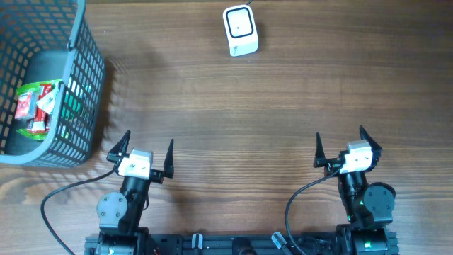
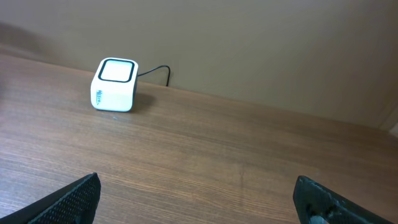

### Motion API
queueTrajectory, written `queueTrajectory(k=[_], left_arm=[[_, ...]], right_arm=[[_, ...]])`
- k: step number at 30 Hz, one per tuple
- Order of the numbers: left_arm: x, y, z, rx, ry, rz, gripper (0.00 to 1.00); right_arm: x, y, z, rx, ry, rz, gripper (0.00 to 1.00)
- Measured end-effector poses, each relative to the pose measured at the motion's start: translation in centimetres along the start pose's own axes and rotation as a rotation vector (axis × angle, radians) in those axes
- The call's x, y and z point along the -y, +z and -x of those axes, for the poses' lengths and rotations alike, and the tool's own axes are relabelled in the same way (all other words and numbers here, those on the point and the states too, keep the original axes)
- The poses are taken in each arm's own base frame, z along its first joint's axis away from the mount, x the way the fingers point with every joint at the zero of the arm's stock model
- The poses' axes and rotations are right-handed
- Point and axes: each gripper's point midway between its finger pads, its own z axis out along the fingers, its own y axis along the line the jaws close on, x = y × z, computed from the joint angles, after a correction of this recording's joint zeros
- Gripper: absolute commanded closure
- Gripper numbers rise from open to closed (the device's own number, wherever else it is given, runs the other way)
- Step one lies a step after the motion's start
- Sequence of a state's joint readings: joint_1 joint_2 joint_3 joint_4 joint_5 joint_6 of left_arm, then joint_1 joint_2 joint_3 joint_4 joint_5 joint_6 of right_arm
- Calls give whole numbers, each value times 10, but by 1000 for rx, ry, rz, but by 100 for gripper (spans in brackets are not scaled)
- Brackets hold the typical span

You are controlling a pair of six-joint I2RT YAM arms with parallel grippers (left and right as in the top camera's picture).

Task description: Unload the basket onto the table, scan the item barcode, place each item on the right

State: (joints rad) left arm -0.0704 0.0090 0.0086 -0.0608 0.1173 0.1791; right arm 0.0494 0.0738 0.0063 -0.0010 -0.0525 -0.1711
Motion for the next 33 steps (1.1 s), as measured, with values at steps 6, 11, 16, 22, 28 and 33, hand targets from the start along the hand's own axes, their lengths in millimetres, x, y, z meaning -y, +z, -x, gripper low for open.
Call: queueTrajectory(k=[6,11,16,22,28,33], left_arm=[[0,0,0,0,-31,0,0],[0,-2,-5,-44,-271,8,0],[-1,-31,16,-311,-457,49,0],[-15,-46,148,-662,-527,104,0],[-39,52,238,-439,-567,105,27],[-144,70,236,-380,-806,482,17]], right_arm=[[0,0,0,0,0,0,0],[0,0,0,-1,-3,0,0],[0,0,-1,-3,-7,1,0],[-1,0,-2,-8,-10,5,0],[-1,0,-2,-8,-10,5,0],[-1,0,-2,-8,-10,5,0]])
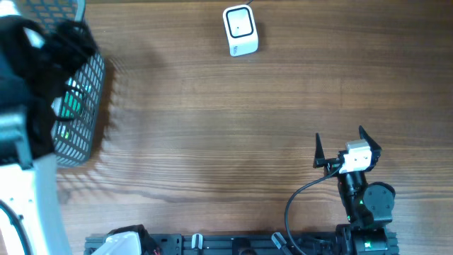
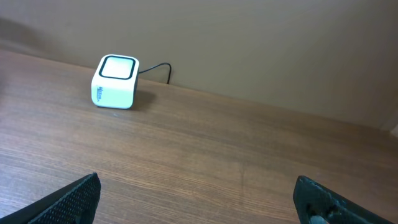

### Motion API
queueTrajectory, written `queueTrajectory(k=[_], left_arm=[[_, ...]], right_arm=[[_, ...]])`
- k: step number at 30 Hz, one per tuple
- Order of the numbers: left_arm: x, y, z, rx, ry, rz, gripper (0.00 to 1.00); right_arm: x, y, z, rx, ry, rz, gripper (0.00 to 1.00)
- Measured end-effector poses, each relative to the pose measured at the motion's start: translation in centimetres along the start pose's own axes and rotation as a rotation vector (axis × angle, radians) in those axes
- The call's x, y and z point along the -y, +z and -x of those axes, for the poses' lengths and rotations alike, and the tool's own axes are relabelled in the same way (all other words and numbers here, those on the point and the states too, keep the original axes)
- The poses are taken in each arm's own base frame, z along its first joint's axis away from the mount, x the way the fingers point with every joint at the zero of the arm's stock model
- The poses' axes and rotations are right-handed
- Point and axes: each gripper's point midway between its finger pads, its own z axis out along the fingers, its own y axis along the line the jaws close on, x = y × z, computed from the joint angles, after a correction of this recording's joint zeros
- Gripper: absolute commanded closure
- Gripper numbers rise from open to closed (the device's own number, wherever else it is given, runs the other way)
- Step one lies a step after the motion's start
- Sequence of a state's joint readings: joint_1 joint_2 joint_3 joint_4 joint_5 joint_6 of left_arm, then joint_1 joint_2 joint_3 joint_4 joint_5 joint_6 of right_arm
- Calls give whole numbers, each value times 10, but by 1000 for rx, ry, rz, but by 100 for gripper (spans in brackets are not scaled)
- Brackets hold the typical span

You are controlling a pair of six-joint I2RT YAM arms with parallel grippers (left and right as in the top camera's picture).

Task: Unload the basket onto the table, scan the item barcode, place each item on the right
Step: 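Reach the left gripper into the basket and lift out the green-lidded jar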

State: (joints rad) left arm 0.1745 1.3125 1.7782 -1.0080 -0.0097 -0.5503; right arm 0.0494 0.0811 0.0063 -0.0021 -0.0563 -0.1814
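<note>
The white barcode scanner [image 1: 240,30] sits at the table's far edge, cable running off behind it; the right wrist view has the scanner [image 2: 115,81] far ahead to the left. The grey mesh basket [image 1: 83,134] stands at the far left, with a bit of green packet [image 1: 69,106] showing through its wall. My left arm [image 1: 28,106] is raised close under the overhead camera, above the basket, and covers most of it; its fingers do not show. My right gripper [image 1: 345,149] rests open near the front right with nothing between its fingers [image 2: 79,196].
Bare wooden tabletop [image 1: 226,134] lies between the basket, the scanner and the right arm. A beige wall rises right behind the scanner in the right wrist view.
My left arm has gone from its rest at the front left to a raised pose over the basket, hiding the packets. The right arm has barely shifted.
</note>
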Motion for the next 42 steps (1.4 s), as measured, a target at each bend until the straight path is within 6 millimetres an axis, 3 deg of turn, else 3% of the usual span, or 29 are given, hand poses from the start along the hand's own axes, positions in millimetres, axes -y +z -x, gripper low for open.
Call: queueTrajectory(k=[2,3,4,5,6,9,12,15,21,25,26,27,29,33,39,42], left_arm=[[-42,6,40,72,-123,106,2],[-75,12,53,87,-197,185,0],[-95,19,53,69,-233,237,0],[-125,29,47,19,-293,322,0],[-163,54,33,-70,-353,426,0],[-209,101,-10,-277,-408,562,1],[-240,137,-54,-458,-435,661,7],[-242,150,-74,-531,-423,685,7],[-225,167,-100,-590,-351,682,0],[-237,178,-121,-605,-343,696,0],[-239,182,-124,-602,-343,694,2],[-243,185,-130,-605,-343,696,12],[-246,190,-132,-595,-337,688,20],[-246,194,-131,-578,-336,680,21],[-250,201,-143,-580,-326,678,40],[-250,203,-141,-571,-324,674,40]], right_arm=[[0,0,0,0,0,0,0],[0,0,0,0,0,0,0],[0,0,0,0,0,0,0],[0,0,0,0,0,0,0],[0,0,0,0,0,0,0],[0,0,0,1,0,0,0],[0,0,0,1,0,0,0],[0,0,0,0,0,0,0],[0,0,0,1,0,0,0],[0,0,0,0,0,0,0],[0,0,0,0,0,0,0],[0,0,0,0,0,0,0],[0,0,0,0,0,0,0],[0,0,0,0,0,0,0],[0,0,0,0,0,0,0],[0,0,0,1,0,0,0]])
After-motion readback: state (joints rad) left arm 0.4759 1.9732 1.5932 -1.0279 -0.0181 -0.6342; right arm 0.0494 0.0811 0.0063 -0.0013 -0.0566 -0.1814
